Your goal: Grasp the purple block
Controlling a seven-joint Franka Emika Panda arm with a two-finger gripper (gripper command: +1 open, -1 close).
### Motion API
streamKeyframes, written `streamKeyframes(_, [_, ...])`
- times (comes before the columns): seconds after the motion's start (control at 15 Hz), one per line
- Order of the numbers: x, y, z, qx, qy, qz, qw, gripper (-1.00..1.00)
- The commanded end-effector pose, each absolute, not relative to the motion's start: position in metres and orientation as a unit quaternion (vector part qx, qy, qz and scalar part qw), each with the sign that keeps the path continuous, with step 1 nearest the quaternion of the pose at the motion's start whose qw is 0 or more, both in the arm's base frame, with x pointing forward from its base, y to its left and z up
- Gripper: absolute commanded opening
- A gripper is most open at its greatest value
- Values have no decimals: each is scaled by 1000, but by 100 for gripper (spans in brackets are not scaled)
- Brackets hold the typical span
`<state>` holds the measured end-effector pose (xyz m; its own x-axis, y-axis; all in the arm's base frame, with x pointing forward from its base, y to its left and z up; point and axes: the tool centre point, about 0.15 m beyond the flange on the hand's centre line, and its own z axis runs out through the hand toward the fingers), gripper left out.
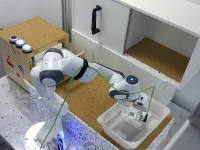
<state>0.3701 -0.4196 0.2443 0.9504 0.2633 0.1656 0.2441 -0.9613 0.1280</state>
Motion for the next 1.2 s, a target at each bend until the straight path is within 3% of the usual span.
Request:
streamKeyframes(0.0, [416,-454,215,984,152,88,-39,100])
streamKeyframes(0.07, [417,-452,215,983,156,91,-44,100])
streamKeyframes(0.13, [417,-450,217,982,152,103,-44,-100])
streamKeyframes(0.4, [404,-442,222,980,155,113,-58,-100])
streamKeyframes(0.8, [407,-431,211,981,164,103,-14,-100])
streamKeyframes(1.13, [387,-430,241,983,130,133,12,-100])
